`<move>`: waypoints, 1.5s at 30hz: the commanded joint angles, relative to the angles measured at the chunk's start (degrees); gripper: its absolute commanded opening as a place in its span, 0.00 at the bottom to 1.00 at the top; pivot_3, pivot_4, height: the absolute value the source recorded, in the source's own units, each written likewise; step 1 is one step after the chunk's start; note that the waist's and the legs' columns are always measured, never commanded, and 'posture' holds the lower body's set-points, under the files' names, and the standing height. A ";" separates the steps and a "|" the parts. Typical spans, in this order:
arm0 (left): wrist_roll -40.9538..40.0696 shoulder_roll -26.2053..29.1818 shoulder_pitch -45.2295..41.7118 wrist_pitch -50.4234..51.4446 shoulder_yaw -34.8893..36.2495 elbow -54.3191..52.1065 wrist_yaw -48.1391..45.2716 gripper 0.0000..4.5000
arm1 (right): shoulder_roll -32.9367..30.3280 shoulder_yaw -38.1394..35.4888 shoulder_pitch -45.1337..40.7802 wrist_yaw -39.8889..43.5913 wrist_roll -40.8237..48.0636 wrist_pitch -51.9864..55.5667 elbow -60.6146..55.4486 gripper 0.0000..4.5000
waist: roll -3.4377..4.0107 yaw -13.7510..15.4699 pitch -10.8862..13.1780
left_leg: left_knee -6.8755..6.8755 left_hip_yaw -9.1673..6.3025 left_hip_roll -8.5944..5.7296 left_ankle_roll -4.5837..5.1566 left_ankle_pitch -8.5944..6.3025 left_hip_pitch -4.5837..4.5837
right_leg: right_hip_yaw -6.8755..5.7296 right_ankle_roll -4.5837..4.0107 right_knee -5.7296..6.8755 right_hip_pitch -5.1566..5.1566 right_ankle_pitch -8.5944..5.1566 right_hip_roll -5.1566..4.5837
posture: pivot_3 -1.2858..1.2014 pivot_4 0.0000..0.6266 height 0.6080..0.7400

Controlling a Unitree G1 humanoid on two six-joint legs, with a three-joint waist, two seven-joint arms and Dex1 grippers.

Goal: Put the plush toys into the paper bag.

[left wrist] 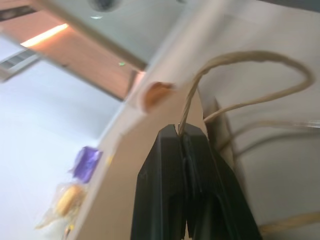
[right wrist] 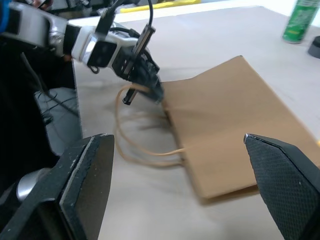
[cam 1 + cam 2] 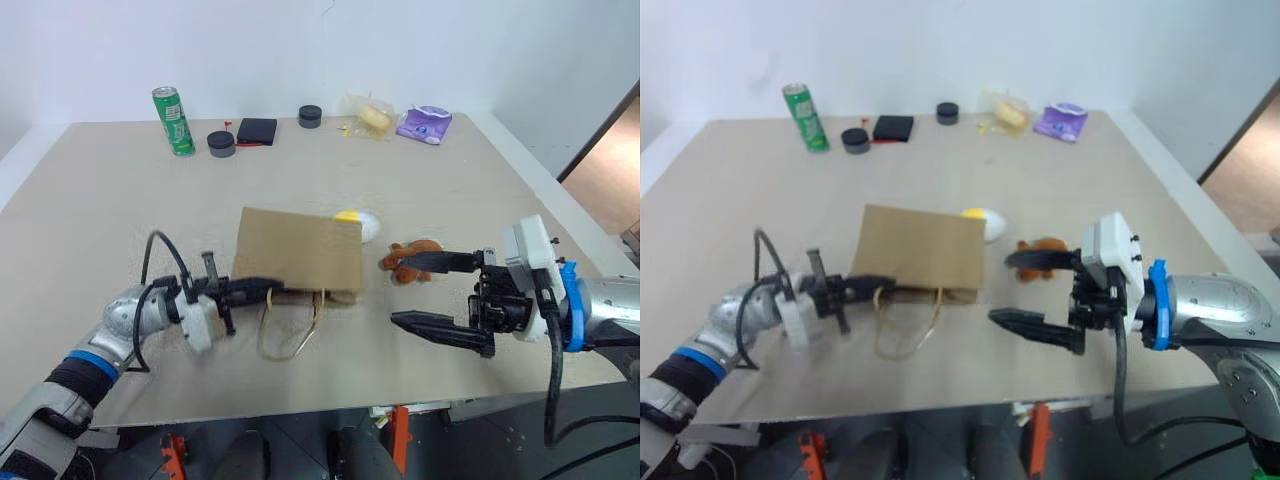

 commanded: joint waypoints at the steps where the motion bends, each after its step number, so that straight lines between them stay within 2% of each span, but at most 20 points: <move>1: -2.34 -0.81 -0.11 5.43 4.13 -6.05 -2.01 0.01 | 0.55 0.69 -0.49 -3.98 -2.76 0.40 -0.50 1.00 | 0.01 -0.16 0.00 | -0.01 0.00 -0.03 0.00 0.00 0.01 | 0.03 0.00 0.00 -0.01 0.00 0.03 | 0.52 0.24 1.00; 5: -2.21 -2.65 1.50 8.77 6.40 -8.19 -3.68 0.01 | 8.22 9.52 -0.08 -12.24 -7.84 0.85 0.23 1.00 | -0.10 -0.24 -0.04 | -0.02 -0.02 -0.04 0.00 0.00 0.04 | 0.02 0.00 0.00 0.01 0.00 0.11 | 0.52 0.24 1.00; 6: -2.14 -3.17 1.78 9.52 7.10 -8.60 -4.06 0.00 | 10.14 11.48 -0.11 -14.16 -10.17 0.34 0.71 0.88 | -0.07 -0.23 -0.01 | -0.03 -0.01 -0.03 0.00 0.00 0.08 | 0.07 0.00 0.00 0.03 0.00 0.17 | 0.52 0.24 1.00; 7: -2.09 -3.74 2.00 10.40 7.85 -9.09 -4.23 0.00 | 12.58 13.29 -0.01 -16.23 -12.04 0.16 1.57 0.81 | -0.01 -0.22 0.03 | 0.00 -0.04 -0.03 0.00 0.00 0.01 | 0.06 -0.01 0.01 -0.02 0.00 0.18 | 0.52 0.24 1.00; 9: -1.96 -4.59 2.32 12.01 9.13 -10.14 -4.37 0.00 | 16.55 15.74 0.77 -18.09 -13.91 -0.84 2.40 0.57 | -0.01 -0.21 0.02 | -0.02 -0.01 -0.06 0.01 0.02 -0.02 | 0.15 -0.04 0.03 -0.08 0.02 0.19 | 0.52 0.24 1.00; 11: -1.80 -5.35 2.66 13.52 10.21 -11.18 -4.68 0.00 | 20.12 16.98 1.16 -19.92 -15.17 -1.52 3.28 0.32 | -0.01 -0.22 0.02 | 0.00 -0.02 -0.06 0.02 0.02 -0.08 | 0.16 -0.03 0.03 -0.12 0.03 0.18 | 0.52 0.24 1.00; 12: -1.70 -5.66 2.96 14.18 10.70 -11.82 -4.91 0.00 | 21.82 17.30 1.02 -20.87 -15.72 -1.77 3.70 0.25 | -0.01 -0.22 0.02 | 0.00 -0.02 -0.06 0.02 0.02 -0.08 | 0.17 -0.03 0.02 -0.11 0.03 0.18 | 0.52 0.24 1.00; 14: -1.64 -6.17 3.69 15.56 11.63 -13.05 -5.32 0.00 | 25.07 18.32 0.34 -22.17 -16.76 -2.45 4.81 0.02 | -0.01 -0.23 0.02 | -0.01 0.01 -0.05 0.02 0.01 -0.08 | 0.24 -0.02 0.02 -0.12 0.03 0.14 | 0.52 0.24 1.00; 23: -0.65 -8.63 5.43 19.38 14.29 -16.71 -7.00 0.00 | 39.81 24.13 -5.20 -29.03 -25.63 -7.47 15.98 0.00 | -0.01 -0.38 0.02 | -0.01 0.05 -0.07 0.02 0.02 -0.04 | 0.33 -0.03 0.02 -0.13 0.07 0.24 | 0.52 0.24 1.00; 29: -0.53 -10.72 6.19 23.30 16.45 -19.55 -5.99 0.00 | 45.86 26.27 -5.85 -34.00 -32.89 -10.36 23.86 0.00 | -0.01 -0.35 0.02 | -0.04 0.01 -0.05 0.02 0.02 -0.25 | 0.33 -0.04 0.04 -0.34 0.07 0.28 | 0.52 0.24 1.00; 36: -0.24 -14.69 4.74 32.08 21.73 -22.33 0.85 0.00 | 46.85 27.94 -4.39 -35.92 -38.24 -8.49 26.69 0.00 | -0.03 -0.38 0.00 | -0.03 0.04 -0.06 0.02 0.02 -0.26 | 0.46 -0.02 0.05 -0.39 0.11 0.26 | 0.52 0.24 1.00; 45: -0.09 -18.14 -0.01 39.85 26.12 -26.69 6.83 0.00 | 45.57 27.16 -5.05 -36.00 -41.38 -7.15 24.45 0.00 | -0.06 -0.34 -0.02 | 0.00 0.02 -0.13 0.06 0.05 -0.24 | 0.45 0.01 0.06 -0.34 0.15 0.28 | 0.52 0.24 1.00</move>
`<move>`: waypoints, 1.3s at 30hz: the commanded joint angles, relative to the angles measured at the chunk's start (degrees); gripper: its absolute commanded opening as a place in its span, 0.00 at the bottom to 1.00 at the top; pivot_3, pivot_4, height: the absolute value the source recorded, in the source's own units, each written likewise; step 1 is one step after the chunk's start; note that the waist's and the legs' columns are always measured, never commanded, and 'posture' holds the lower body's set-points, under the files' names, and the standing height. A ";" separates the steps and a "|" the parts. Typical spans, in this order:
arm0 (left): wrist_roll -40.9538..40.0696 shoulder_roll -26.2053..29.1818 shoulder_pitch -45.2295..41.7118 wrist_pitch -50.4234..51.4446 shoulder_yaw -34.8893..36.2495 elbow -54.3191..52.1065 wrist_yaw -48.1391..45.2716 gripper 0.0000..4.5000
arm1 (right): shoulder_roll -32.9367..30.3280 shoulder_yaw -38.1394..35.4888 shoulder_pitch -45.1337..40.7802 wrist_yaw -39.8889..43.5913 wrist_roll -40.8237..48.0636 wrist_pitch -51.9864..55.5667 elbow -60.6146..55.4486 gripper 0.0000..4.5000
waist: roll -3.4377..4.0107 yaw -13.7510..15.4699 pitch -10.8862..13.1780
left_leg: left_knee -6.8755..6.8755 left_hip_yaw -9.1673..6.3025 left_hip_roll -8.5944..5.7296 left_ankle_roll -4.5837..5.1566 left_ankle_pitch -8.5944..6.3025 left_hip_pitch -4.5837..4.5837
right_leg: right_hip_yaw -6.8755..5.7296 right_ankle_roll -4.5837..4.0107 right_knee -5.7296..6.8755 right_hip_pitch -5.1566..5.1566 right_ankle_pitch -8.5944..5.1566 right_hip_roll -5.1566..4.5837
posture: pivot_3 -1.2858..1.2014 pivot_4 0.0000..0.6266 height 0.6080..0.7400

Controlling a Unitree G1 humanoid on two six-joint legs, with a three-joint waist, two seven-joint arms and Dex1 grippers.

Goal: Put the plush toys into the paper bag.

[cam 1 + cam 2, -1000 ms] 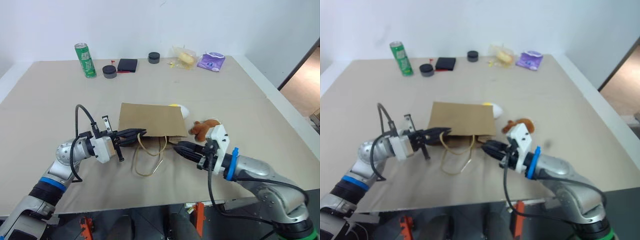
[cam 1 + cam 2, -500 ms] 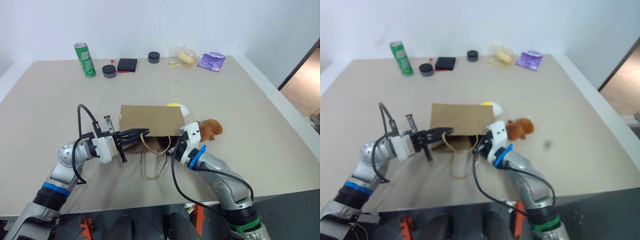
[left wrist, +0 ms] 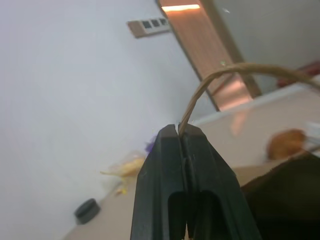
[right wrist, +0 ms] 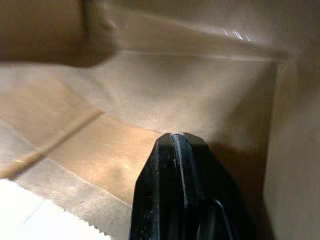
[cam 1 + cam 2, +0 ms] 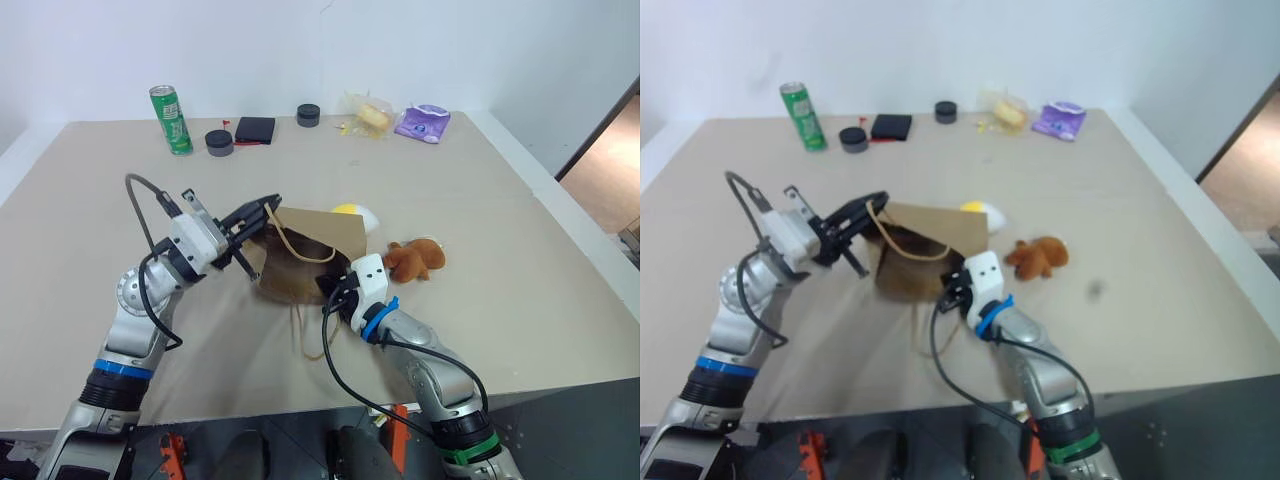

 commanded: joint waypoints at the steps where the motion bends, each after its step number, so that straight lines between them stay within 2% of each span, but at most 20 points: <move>1: -0.13 -0.60 -2.16 1.28 2.86 -3.75 1.89 0.00 | -0.85 -0.76 -0.16 -0.55 -1.34 1.20 -1.19 0.00 | 0.00 -0.01 0.00 | 0.00 0.00 -0.01 0.00 0.00 0.00 | 0.02 0.00 0.00 0.00 0.00 0.00 | 0.52 0.24 1.00; 10: 1.17 -1.56 -0.72 1.18 3.34 -6.03 1.40 0.00 | -0.52 -1.08 0.15 0.96 -0.87 0.97 -3.00 0.00 | 0.00 0.00 0.00 | 0.00 0.01 -0.02 0.00 0.00 -0.01 | 0.04 0.00 0.00 -0.01 0.00 0.00 | 0.52 0.24 1.00; 21: 5.52 -3.18 -4.27 -1.92 6.66 -5.19 6.40 0.00 | -0.91 -1.33 0.14 1.76 -0.75 2.16 -4.06 0.00 | 0.00 -0.02 0.00 | 0.00 0.01 -0.02 0.00 0.00 -0.02 | 0.05 0.00 0.00 -0.03 0.00 0.01 | 0.52 0.24 1.00; 26: 6.60 -2.12 -0.18 -3.11 4.90 -5.03 3.55 0.00 | -0.87 -1.46 -0.18 4.45 0.45 -1.52 -6.26 0.00 | 0.00 -0.06 0.00 | -0.01 0.02 -0.01 0.00 0.00 -0.03 | 0.06 0.01 0.00 -0.05 0.00 0.01 | 0.52 0.24 1.00; 29: 8.39 -0.41 2.40 -5.74 4.89 -4.25 1.72 0.00 | -2.47 -2.94 -0.44 9.10 4.34 -1.82 -10.37 0.00 | 0.02 -0.11 0.01 | -0.02 0.02 0.02 0.00 0.00 -0.04 | 0.09 0.00 0.00 -0.10 0.01 0.04 | 0.52 0.24 1.00; 30: 8.87 0.29 3.18 -6.68 5.15 -3.87 1.18 0.00 | -3.47 -4.09 -0.62 10.83 6.45 -1.29 -12.41 0.14 | 0.01 -0.09 0.01 | -0.02 0.01 0.03 0.00 0.00 -0.05 | 0.07 0.00 0.00 -0.10 0.00 0.05 | 0.52 0.24 1.00; 31: 9.18 0.88 3.69 -7.48 5.35 -3.50 0.82 0.00 | -4.25 -5.22 -0.83 11.99 8.11 -1.12 -13.92 0.19 | 0.02 -0.08 0.02 | -0.02 -0.01 0.04 0.00 0.00 -0.06 | 0.04 0.00 0.00 -0.09 0.00 0.06 | 0.52 0.24 1.00; 36: 9.61 2.61 5.23 -8.34 7.31 -2.88 1.73 0.00 | -9.36 -13.66 -3.12 15.49 19.61 3.38 -21.72 0.70 | 0.01 -0.06 0.02 | -0.01 0.00 0.05 0.00 0.00 -0.04 | 0.04 0.00 0.00 -0.06 0.01 0.02 | 0.52 0.24 1.00; 37: 9.73 2.75 5.37 -8.16 7.85 -2.83 2.16 0.00 | -10.87 -16.11 -4.03 15.42 22.15 5.13 -22.24 0.83 | 0.01 -0.06 0.02 | -0.01 0.00 0.06 0.00 0.00 -0.04 | 0.04 0.00 0.00 -0.06 0.01 0.01 | 0.52 0.24 1.00; 39: 9.97 2.96 5.67 -7.86 8.63 -2.82 2.73 0.00 | -14.34 -20.54 -5.64 14.51 25.04 8.28 -21.59 0.99 | 0.01 -0.06 0.02 | 0.00 0.01 0.07 0.00 0.00 -0.04 | 0.06 0.00 0.00 -0.06 0.02 -0.01 | 0.52 0.24 1.00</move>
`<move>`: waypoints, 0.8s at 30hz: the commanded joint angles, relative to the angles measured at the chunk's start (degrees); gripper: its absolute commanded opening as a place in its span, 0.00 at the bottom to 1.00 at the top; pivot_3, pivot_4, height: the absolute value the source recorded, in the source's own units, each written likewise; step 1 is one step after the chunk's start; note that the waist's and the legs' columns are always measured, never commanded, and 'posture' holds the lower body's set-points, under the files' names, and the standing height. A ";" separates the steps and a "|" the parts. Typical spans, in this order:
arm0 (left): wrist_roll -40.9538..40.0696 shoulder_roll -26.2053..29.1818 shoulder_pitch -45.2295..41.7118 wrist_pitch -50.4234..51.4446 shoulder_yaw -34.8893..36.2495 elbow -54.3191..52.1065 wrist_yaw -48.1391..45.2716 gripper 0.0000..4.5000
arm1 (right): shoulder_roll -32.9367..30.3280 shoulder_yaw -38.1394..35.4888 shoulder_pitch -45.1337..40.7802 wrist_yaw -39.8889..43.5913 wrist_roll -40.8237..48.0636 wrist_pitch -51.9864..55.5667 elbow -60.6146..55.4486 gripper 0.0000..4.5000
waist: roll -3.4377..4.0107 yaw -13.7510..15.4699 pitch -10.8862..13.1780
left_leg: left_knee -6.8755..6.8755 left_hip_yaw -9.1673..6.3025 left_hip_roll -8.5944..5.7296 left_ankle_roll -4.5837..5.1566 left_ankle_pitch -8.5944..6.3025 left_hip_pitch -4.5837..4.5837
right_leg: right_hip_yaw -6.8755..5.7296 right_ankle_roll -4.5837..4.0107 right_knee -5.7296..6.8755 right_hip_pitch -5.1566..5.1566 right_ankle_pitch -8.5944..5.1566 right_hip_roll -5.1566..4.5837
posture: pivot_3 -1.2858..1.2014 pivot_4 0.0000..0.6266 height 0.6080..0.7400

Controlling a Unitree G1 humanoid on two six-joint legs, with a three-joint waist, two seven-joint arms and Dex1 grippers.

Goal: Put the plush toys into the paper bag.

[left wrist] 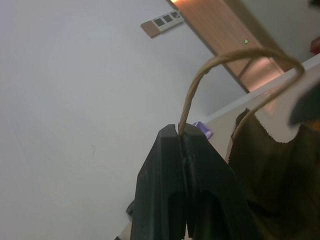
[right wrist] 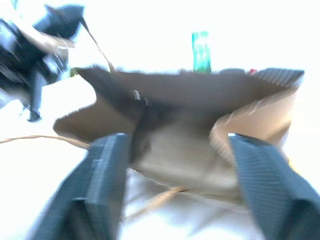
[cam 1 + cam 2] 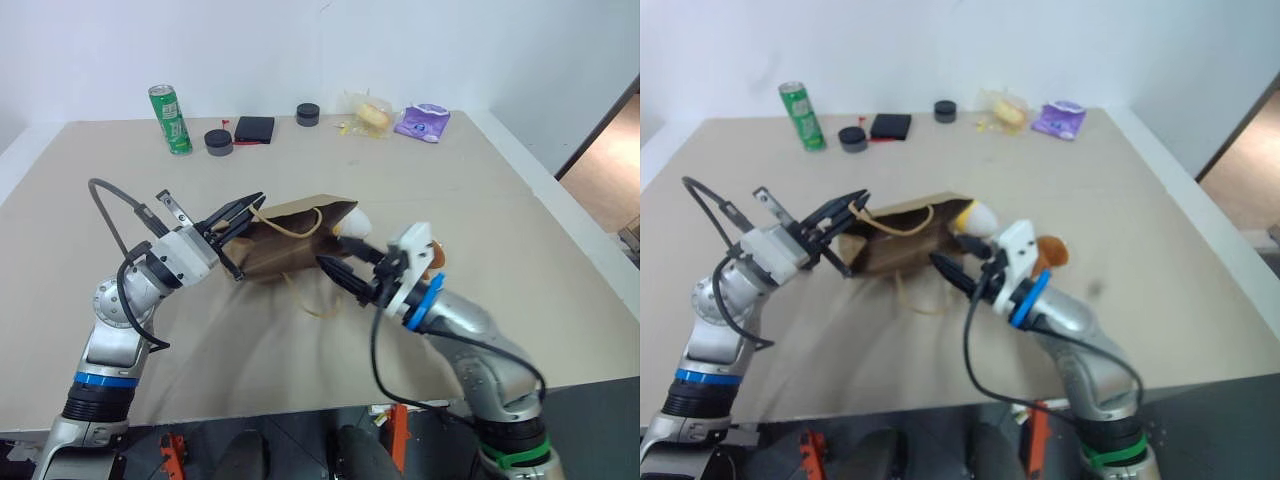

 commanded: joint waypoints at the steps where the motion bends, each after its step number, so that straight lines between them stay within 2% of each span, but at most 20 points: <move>1: 0.31 1.02 0.34 -0.28 2.84 -0.79 1.63 0.00 | -4.92 -8.34 -2.81 -0.95 5.66 4.24 -1.25 0.99 | 0.00 0.01 0.00 | 0.00 0.03 -0.01 0.00 0.00 0.00 | 0.00 0.00 0.00 0.01 0.00 -0.01 | 0.52 0.24 1.00; 4: 0.07 1.12 0.58 -0.01 3.15 -0.95 1.97 0.00 | -11.68 -12.10 -3.10 -3.46 2.92 8.37 3.96 0.99 | 0.00 0.04 0.00 | -0.01 0.06 -0.03 0.00 0.00 -0.01 | 0.00 0.00 0.00 0.00 0.00 -0.03 | 0.52 0.24 1.00; 6: -0.18 1.00 0.53 0.47 3.12 -1.31 2.12 0.00 | -16.20 -11.38 -1.67 -4.83 -0.75 11.37 8.48 0.99 | 0.00 0.10 0.00 | -0.01 0.09 -0.06 0.00 0.00 -0.01 | 0.01 0.00 -0.01 0.00 0.00 -0.06 | 0.52 0.24 1.00; 8: -0.27 0.87 0.32 0.76 3.03 -1.49 2.24 0.00 | -17.96 -10.27 -0.77 -6.31 -3.23 12.44 12.61 0.99 | -0.02 0.16 -0.01 | -0.01 0.13 -0.10 0.00 0.00 -0.01 | 0.04 0.00 -0.01 0.01 -0.01 -0.11 | 0.52 0.24 1.00; 15: -0.79 0.33 0.44 2.67 2.67 -2.45 2.56 0.00 | -13.54 -7.81 -3.59 -11.95 -7.64 14.60 21.99 0.99 | 0.01 -0.23 0.01 | -0.05 0.52 0.04 0.02 -0.01 0.06 | 0.43 0.02 -0.01 -0.12 0.11 0.14 | 0.52 0.24 1.00; 20: -1.00 -0.07 1.26 3.39 1.96 -3.31 2.01 0.00 | -8.72 -9.21 -6.41 -12.92 -7.34 12.86 23.99 0.99 | 0.02 -0.17 0.01 | -0.03 0.56 0.13 0.03 0.00 0.07 | 0.48 0.02 -0.01 -0.14 0.18 0.24 | 0.52 0.24 1.00; 24: -0.92 -0.32 2.09 4.09 2.02 -4.59 2.16 0.00 | -8.57 -11.06 -7.31 -13.16 -7.41 12.32 24.15 0.99 | 0.02 -0.03 0.01 | -0.03 0.62 0.10 0.03 -0.01 0.02 | 0.54 0.03 -0.02 -0.18 0.18 0.21 | 0.52 0.24 1.00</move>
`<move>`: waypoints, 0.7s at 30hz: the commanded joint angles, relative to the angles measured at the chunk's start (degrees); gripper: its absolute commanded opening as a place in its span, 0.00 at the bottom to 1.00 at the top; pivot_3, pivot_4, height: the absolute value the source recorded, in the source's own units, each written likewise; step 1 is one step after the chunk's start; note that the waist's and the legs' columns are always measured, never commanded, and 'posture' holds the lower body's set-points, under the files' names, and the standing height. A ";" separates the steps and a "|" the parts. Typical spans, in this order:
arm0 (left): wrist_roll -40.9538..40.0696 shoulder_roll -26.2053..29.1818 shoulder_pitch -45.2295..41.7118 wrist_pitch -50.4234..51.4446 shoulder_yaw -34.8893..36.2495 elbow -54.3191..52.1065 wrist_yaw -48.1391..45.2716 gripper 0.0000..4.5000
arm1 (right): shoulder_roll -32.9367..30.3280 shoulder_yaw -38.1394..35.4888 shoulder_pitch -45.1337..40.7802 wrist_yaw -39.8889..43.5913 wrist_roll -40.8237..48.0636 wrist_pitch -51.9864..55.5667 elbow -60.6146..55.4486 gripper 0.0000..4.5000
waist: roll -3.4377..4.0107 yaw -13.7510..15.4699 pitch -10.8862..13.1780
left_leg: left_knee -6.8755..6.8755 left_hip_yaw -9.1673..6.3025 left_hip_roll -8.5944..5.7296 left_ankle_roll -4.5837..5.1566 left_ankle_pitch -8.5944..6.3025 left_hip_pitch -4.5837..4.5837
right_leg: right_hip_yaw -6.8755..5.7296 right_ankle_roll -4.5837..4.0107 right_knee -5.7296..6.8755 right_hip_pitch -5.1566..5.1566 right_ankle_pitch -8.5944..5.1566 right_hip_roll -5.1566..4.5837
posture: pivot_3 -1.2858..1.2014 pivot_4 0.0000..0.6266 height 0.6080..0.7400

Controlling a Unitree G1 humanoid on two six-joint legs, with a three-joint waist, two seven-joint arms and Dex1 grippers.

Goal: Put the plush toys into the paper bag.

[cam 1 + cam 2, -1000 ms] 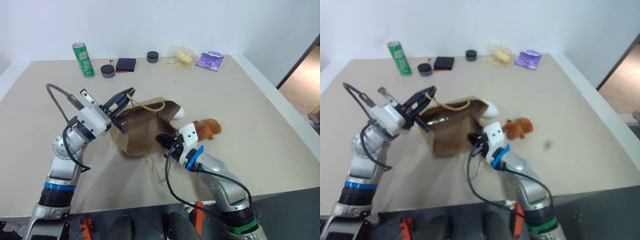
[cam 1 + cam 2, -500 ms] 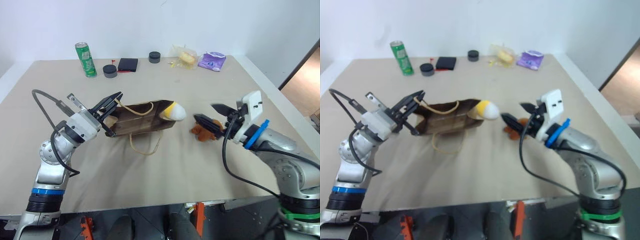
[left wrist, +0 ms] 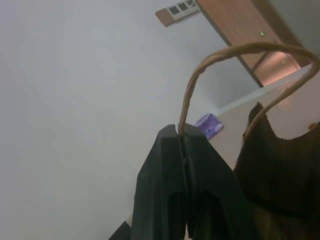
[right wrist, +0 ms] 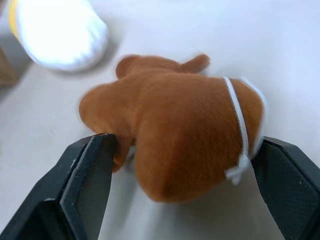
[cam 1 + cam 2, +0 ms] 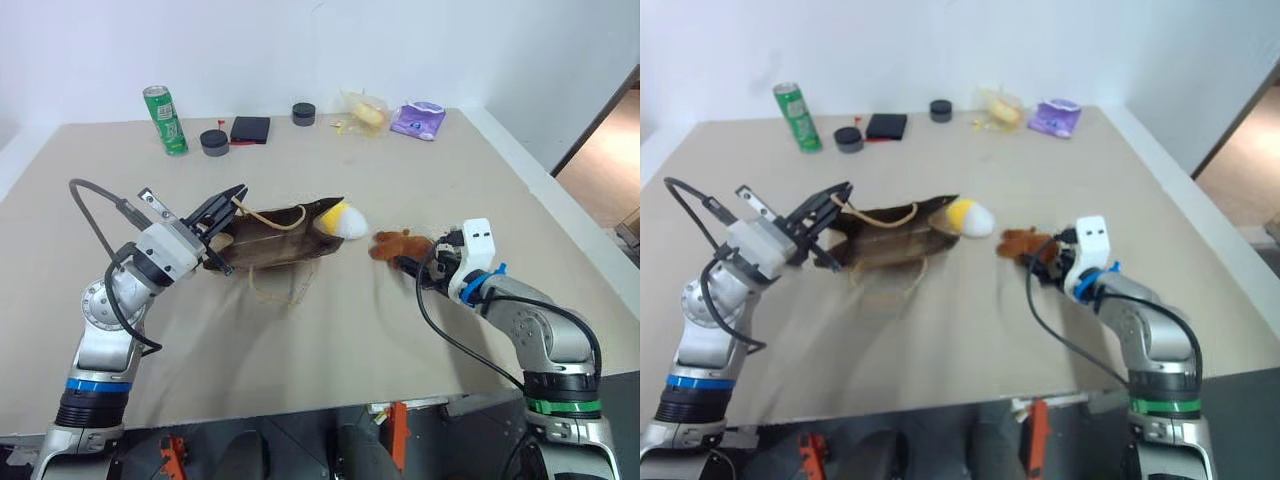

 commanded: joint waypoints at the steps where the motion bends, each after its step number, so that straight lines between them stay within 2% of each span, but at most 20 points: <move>1: -0.72 -0.06 0.73 0.48 0.47 -3.30 0.68 0.00 | -0.80 -3.91 -1.41 -0.27 0.35 -1.84 -1.13 0.99 | 0.00 0.09 0.00 | 0.00 0.00 -0.02 0.01 -0.01 -0.02 | 0.00 0.01 0.00 -0.01 0.00 -0.02 | 0.52 0.24 1.00; 6: -0.87 -0.40 1.84 1.43 0.15 -4.82 0.55 0.00 | -0.49 -4.35 -0.74 0.23 0.16 -2.91 -2.54 0.99 | 0.00 0.06 0.00 | 0.00 0.08 -0.07 0.03 -0.02 -0.07 | 0.09 0.02 -0.02 -0.07 -0.01 -0.07 | 0.52 0.24 1.00; 13: -0.86 -0.73 0.28 1.44 -0.08 -3.20 0.03 0.00 | 2.06 -2.28 -2.79 0.57 -1.98 -5.85 4.97 0.99 | 0.00 -0.03 0.00 | 0.00 0.12 0.07 0.03 -0.01 0.01 | 0.12 -0.04 -0.01 -0.07 0.06 0.11 | 0.52 0.24 1.00; 16: -0.83 -0.87 0.02 1.45 -0.19 -2.98 0.04 0.00 | 2.49 -1.75 -3.59 1.43 -2.70 -7.71 8.32 0.80 | 0.00 -0.01 0.00 | 0.00 0.14 0.09 0.03 -0.01 0.01 | 0.14 -0.05 -0.01 -0.08 0.07 0.13 | 0.52 0.24 1.00; 19: -0.88 -0.96 0.15 1.48 -0.28 -3.20 0.04 0.00 | 3.10 -2.07 -4.36 1.30 -3.07 -9.71 10.18 0.51 | 0.00 -0.01 0.00 | 0.00 0.18 0.09 0.03 -0.01 0.01 | 0.18 -0.04 -0.01 -0.07 0.07 0.13 | 0.52 0.24 1.00; 20: -0.90 -0.95 0.22 1.46 -0.29 -3.29 0.02 0.00 | 3.10 -2.35 -4.51 1.65 -2.86 -10.36 9.91 0.45 | 0.00 -0.01 0.00 | 0.00 0.19 0.09 0.03 -0.01 0.01 | 0.19 -0.04 -0.01 -0.08 0.08 0.13 | 0.52 0.24 1.00; 21: -0.92 -0.94 0.25 1.46 -0.28 -3.34 0.02 0.00 | 3.07 -2.65 -4.58 2.00 -2.56 -10.79 9.53 0.31 | 0.00 -0.01 0.00 | 0.00 0.19 0.09 0.03 -0.01 0.01 | 0.19 -0.04 -0.01 -0.08 0.08 0.13 | 0.52 0.24 1.00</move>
